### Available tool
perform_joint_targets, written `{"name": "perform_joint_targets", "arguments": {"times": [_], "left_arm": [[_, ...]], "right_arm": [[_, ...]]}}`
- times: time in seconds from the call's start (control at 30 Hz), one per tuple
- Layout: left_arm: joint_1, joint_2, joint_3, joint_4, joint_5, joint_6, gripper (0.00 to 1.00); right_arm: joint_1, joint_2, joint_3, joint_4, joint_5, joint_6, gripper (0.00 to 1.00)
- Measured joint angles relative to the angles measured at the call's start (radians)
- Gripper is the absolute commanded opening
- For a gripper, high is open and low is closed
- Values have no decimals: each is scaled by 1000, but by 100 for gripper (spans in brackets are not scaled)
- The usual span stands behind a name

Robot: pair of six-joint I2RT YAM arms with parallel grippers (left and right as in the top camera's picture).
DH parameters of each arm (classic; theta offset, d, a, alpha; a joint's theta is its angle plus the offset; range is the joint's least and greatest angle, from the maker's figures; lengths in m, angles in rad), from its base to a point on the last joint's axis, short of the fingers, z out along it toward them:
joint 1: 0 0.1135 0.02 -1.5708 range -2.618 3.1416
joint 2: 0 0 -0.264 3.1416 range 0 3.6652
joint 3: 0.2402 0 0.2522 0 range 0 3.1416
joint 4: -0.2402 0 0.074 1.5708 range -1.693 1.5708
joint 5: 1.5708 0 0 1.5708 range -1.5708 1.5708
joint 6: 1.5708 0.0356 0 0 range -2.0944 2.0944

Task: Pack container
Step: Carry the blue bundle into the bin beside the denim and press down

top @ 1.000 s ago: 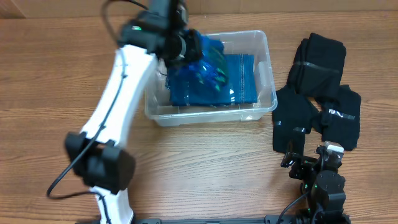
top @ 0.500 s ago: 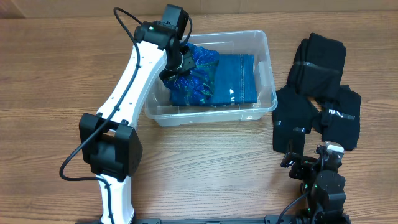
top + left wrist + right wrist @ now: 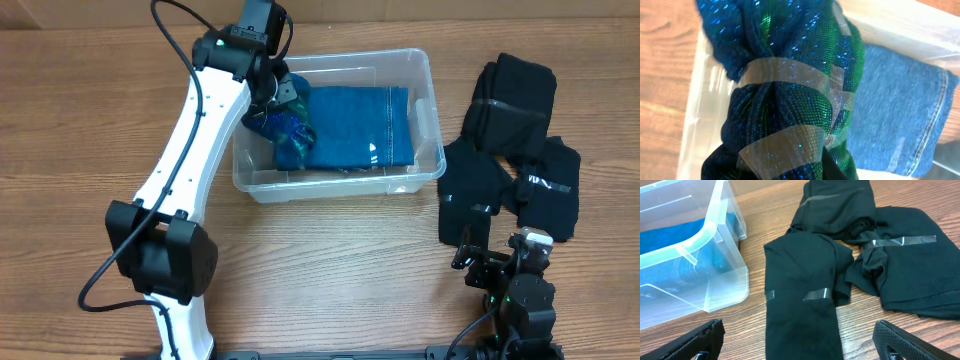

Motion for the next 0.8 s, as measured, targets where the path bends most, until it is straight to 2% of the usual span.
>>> {"name": "perform_joint_targets", "arguments": {"times": [0.23, 0.4, 0.47, 0.53, 0.57, 0.8], "left_arm": [[-2, 3, 0, 102, 112, 36, 9], [-4, 3, 0, 119, 169, 52, 11], [-9, 4, 0, 119, 174, 54, 20], [-11, 4, 0, 119, 174, 55, 50], [-11, 4, 0, 111, 175, 61, 58], [21, 2, 1, -98, 196, 80, 64]], "right_arm": [[0, 0, 0, 0, 0, 0, 100], [0, 0, 0, -1, 0, 0, 100], [0, 0, 0, -1, 0, 0, 100], [0, 0, 0, -1, 0, 0, 100], [0, 0, 0, 0, 0, 0, 100], [0, 0, 0, -1, 0, 0, 100]]}}
